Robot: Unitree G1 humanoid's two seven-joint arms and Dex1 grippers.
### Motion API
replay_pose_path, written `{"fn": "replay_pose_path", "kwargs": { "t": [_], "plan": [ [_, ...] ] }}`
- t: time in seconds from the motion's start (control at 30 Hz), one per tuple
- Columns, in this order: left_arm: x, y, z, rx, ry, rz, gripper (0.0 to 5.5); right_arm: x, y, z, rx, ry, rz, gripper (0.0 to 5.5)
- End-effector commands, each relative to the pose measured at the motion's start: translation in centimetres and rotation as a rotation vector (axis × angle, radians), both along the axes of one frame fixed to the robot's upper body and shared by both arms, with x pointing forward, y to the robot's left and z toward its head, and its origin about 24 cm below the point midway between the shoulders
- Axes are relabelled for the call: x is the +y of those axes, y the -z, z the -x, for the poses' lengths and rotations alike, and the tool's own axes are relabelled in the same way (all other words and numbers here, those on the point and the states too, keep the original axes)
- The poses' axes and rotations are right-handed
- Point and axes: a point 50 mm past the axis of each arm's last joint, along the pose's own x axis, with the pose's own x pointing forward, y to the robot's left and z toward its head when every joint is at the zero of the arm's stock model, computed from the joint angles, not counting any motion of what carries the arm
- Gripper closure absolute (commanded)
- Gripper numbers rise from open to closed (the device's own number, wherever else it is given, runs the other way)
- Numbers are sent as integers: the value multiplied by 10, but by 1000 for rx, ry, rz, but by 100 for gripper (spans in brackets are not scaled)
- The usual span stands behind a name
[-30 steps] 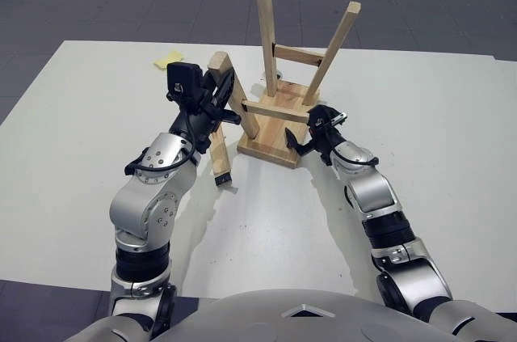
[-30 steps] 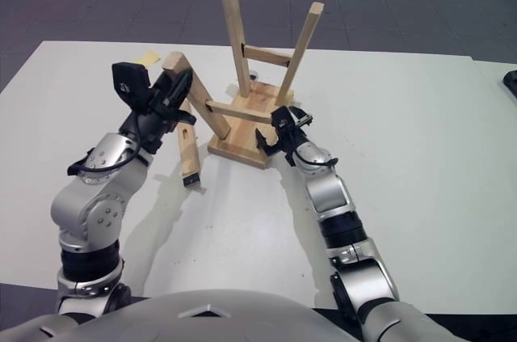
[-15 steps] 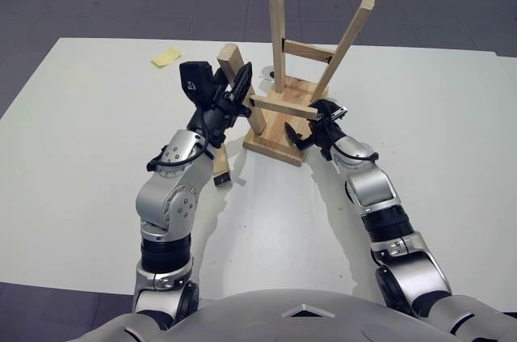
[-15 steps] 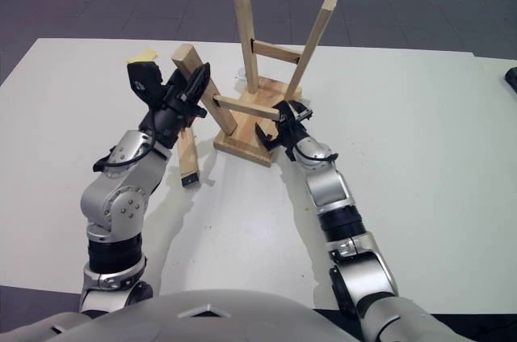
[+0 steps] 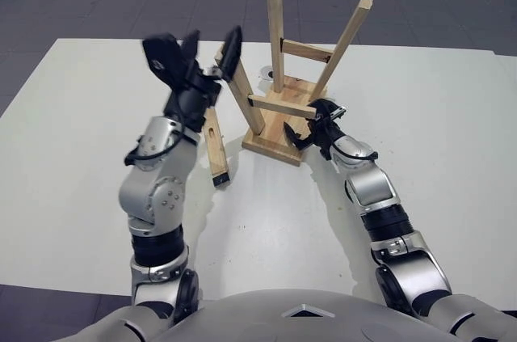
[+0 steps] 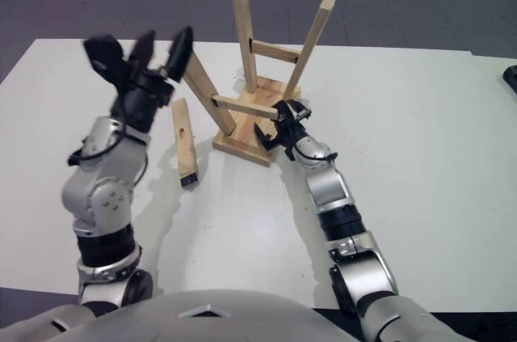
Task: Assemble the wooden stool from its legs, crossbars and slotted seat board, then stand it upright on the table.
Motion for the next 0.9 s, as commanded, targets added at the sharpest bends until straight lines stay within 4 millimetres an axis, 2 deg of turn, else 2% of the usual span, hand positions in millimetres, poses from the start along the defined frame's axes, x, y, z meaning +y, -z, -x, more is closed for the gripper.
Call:
{"fn": "replay_pose_path", "kwargs": {
  "t": [0.03, 0.1, 0.2, 0.3, 0.43, 0.6, 0.73, 0.9],
  "plan": [
    [38, 3, -8, 115, -168, -55, 24, -21, -1, 10, -14, 80, 20, 10],
    [50, 32, -8, 299, -209, -163, 12, -32, -10, 18, -52, 122, 23, 10],
    [39, 75, 0, 535, -112, -222, 12, -46, -22, 32, -96, 181, 33, 10],
    [25, 102, 5, 668, -76, -216, 12, -50, -31, 41, -124, 216, 24, 10],
    [15, 118, 8, 739, -80, -232, 12, -46, -36, 43, -142, 220, -3, 10],
    [15, 139, 16, 868, -95, -353, 12, -42, -42, 41, -179, 216, -43, 10],
    [13, 157, 22, 973, -48, -402, 12, -40, -56, 37, -250, 221, -87, 10],
    [16, 170, 28, 1064, 0, -363, 83, -46, -79, 33, -381, 280, -135, 10]
  ]
}}
